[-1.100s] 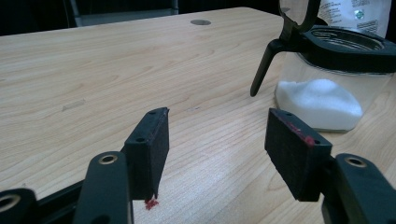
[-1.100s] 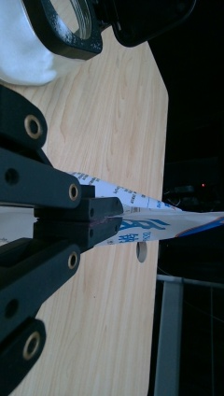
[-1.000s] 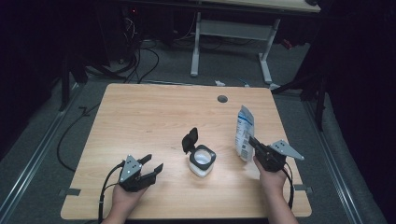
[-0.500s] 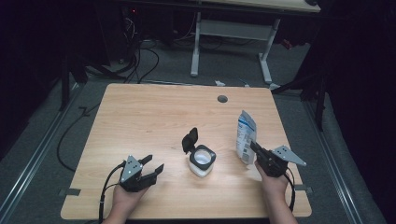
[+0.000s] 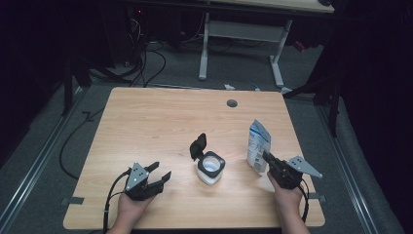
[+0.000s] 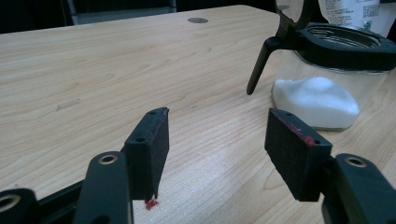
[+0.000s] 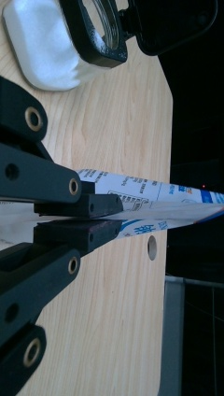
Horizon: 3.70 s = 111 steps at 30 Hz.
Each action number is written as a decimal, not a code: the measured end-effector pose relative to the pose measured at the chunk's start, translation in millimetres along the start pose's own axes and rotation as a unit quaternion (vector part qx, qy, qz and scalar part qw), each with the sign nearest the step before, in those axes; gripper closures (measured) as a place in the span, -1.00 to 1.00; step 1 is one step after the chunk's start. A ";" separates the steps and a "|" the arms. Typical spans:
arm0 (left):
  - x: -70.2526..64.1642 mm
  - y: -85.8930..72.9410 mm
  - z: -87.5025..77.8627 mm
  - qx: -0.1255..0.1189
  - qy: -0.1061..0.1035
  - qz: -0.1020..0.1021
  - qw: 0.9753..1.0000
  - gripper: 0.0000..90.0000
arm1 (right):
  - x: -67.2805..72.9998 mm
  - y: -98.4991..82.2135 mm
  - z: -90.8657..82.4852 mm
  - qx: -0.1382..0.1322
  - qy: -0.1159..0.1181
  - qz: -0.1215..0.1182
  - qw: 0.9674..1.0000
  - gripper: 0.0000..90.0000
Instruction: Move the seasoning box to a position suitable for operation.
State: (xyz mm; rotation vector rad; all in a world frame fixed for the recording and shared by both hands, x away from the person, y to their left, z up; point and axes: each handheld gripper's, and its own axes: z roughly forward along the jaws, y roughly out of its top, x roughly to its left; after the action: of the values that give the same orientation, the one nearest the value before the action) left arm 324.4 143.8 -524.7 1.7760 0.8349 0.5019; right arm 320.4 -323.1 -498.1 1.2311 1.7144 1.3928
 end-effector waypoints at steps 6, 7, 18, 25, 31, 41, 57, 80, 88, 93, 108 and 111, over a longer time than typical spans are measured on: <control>0.5 -0.2 -0.7 0.000 -0.001 0.000 1.000 -0.10 | 4.5 -5.1 -4.6 0.003 0.000 -0.006 1.000 0.89; 0.4 -0.1 -0.7 -0.001 -0.001 -0.001 1.000 -0.10 | 5.5 -6.2 -5.5 0.004 -0.001 -0.006 1.000 0.87; -1.6 0.2 -0.2 0.001 -0.006 0.000 1.000 -0.10 | 5.3 -13.9 -11.1 0.009 -0.008 0.010 1.000 0.65; -1.6 -0.2 0.6 0.005 -0.006 0.000 1.000 -0.11 | 3.7 -15.3 -11.3 0.021 -0.017 0.015 1.000 0.44; -1.7 -0.6 1.4 0.007 -0.006 -0.001 1.000 -0.11 | 5.1 -16.5 -10.9 0.029 -0.018 0.011 0.999 0.36; -1.3 -0.4 1.5 0.011 -0.002 -0.005 1.000 -0.12 | 9.8 -19.5 -11.4 0.044 -0.015 -0.002 0.999 0.19; -4.7 1.0 2.4 0.015 0.002 -0.004 1.000 -0.14 | 19.6 -29.1 -36.2 0.070 -0.027 -0.019 0.997 0.11; -14.8 1.0 8.3 0.025 0.012 -0.005 1.000 -0.01 | 54.0 -38.3 -32.5 0.087 0.021 -0.029 0.996 0.30; -20.6 0.8 12.0 0.030 0.004 -0.008 1.000 0.22 | 63.4 -35.1 -15.5 0.098 0.018 -0.035 0.994 0.45; -25.9 3.5 15.9 0.034 -0.005 -0.013 0.999 0.41 | 67.4 -32.5 -4.3 0.100 0.023 -0.035 0.994 0.47; -54.4 11.0 43.7 0.052 -0.022 -0.017 0.998 0.89 | 76.3 -36.6 2.4 0.120 0.029 -0.052 0.991 0.62; -58.5 12.2 49.0 0.057 -0.023 -0.012 0.998 0.93 | 74.9 -36.1 2.2 0.120 0.030 -0.050 0.991 0.70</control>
State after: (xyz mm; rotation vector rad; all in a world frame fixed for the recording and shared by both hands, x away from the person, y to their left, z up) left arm 322.5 66.5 -527.2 1.8719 0.8663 0.4033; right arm 283.1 -254.1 -526.0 1.2205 2.0025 1.2024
